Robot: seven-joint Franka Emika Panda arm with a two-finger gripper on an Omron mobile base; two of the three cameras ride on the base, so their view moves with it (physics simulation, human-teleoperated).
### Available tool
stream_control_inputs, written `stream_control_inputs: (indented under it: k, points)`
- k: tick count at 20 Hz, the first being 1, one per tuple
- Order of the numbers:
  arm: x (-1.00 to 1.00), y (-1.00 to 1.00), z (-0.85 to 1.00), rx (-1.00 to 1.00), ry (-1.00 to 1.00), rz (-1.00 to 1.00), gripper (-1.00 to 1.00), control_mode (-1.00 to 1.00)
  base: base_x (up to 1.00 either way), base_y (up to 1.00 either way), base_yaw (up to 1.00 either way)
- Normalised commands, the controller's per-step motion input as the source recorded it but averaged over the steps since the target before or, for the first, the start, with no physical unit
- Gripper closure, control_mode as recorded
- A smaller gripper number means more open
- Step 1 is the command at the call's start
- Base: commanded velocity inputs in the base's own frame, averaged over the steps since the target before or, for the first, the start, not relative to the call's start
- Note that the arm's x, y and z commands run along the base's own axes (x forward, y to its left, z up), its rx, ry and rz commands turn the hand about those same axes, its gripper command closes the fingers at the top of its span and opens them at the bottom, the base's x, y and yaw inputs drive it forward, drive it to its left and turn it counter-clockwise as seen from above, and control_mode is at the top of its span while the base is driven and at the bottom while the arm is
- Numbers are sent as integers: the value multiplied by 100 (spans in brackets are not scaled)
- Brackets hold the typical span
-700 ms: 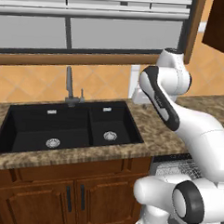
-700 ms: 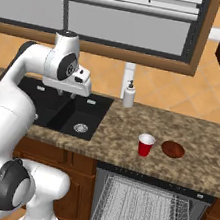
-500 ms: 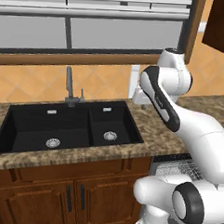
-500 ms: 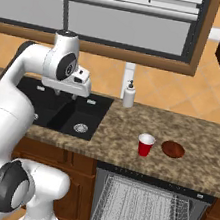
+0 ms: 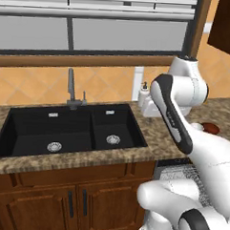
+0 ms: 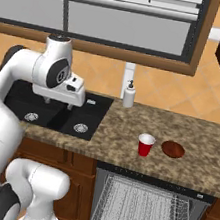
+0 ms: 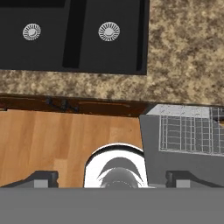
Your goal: Pick up the cup and bowl from the counter, place them in the dishwasher, and close the dishwasher door.
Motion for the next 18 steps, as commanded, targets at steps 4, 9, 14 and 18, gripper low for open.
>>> stream_control_inputs:
  k: [4, 9, 14, 18]
  points:
    - [-52, -2, -30, 0, 0, 0, -100, -100, 0, 0, 0]
    - [-25, 0, -25, 0, 0, 0, -100, 100, -4, 5, -1]
    - [0, 0, 0, 0, 0, 0, -100, 100, 5, 87, -30]
    - [0, 0, 0, 0, 0, 0, -100, 100, 0, 52, -63]
